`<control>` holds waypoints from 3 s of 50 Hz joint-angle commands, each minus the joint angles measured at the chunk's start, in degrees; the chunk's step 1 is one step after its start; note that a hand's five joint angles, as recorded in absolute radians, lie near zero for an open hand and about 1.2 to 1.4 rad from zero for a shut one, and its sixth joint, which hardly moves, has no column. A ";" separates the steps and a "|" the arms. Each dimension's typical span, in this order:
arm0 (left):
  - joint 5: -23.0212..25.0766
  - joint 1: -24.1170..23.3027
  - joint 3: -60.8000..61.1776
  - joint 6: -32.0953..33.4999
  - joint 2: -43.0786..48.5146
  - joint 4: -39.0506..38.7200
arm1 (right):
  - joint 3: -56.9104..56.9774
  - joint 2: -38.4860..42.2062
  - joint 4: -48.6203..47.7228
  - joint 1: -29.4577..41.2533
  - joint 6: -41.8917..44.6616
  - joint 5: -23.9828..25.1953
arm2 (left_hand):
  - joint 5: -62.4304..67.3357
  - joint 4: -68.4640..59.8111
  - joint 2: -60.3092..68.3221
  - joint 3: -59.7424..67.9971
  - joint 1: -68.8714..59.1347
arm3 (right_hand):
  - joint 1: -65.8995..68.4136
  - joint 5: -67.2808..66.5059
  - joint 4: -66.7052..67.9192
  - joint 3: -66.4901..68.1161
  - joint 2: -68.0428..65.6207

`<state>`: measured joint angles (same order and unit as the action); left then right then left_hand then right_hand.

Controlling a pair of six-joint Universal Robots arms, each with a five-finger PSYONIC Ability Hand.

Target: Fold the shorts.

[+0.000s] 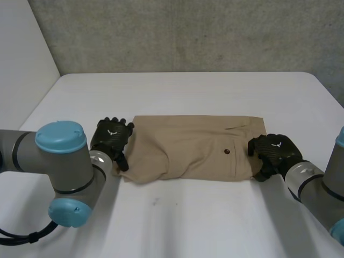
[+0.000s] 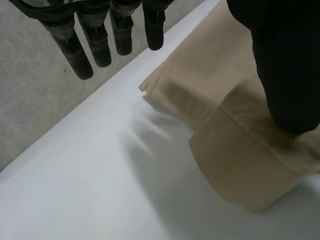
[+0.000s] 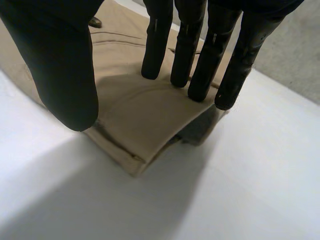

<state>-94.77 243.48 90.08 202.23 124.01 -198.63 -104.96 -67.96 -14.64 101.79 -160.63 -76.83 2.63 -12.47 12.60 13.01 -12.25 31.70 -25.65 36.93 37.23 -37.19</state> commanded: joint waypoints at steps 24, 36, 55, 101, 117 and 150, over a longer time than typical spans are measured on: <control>0.02 1.82 4.66 1.50 -6.58 -0.09 | -0.51 4.15 -8.56 -0.19 10.07 -1.48 | 1.12 -1.28 1.15 0.73 -1.49 | 48.30 -44.35 43.07 42.77 -42.81; 0.11 1.91 8.09 1.06 -19.15 0.09 | 0.71 -3.22 4.17 -11.68 17.27 -1.66 | 0.11 -0.27 0.14 -0.28 -0.48 | 48.30 -44.35 43.07 42.77 -42.81; 0.11 1.82 11.52 0.80 -24.25 0.00 | 19.51 -5.78 11.83 7.07 32.22 0.27 | -0.57 0.40 -0.54 -0.95 0.19 | 48.30 -44.35 43.07 42.77 -42.81; -0.77 -15.06 -13.44 -18.89 2.36 11.76 | 28.67 12.05 19.38 14.06 -8.83 -1.74 | 0.61 -0.77 0.64 0.23 -0.99 | -21.70 25.65 -26.93 -27.23 27.19; -5.60 -15.76 -8.88 -18.80 3.43 19.07 | 23.49 11.01 20.27 11.50 -0.74 -3.77 | 0.61 -0.77 0.64 0.23 -0.99 | -21.70 25.65 -26.93 -27.23 27.19; -7.45 -11.46 -11.85 -18.63 -20.64 19.07 | 18.56 -12.98 10.07 7.38 -6.01 -10.88 | 0.11 -0.27 0.14 -0.28 -0.48 | -21.70 25.65 -26.93 -27.23 27.19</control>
<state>-102.56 227.41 80.60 183.74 109.67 -179.81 -88.16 -73.71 -2.03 111.63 -162.41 -83.18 2.60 -12.43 12.20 13.01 -11.93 7.88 -3.69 13.37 12.34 -10.53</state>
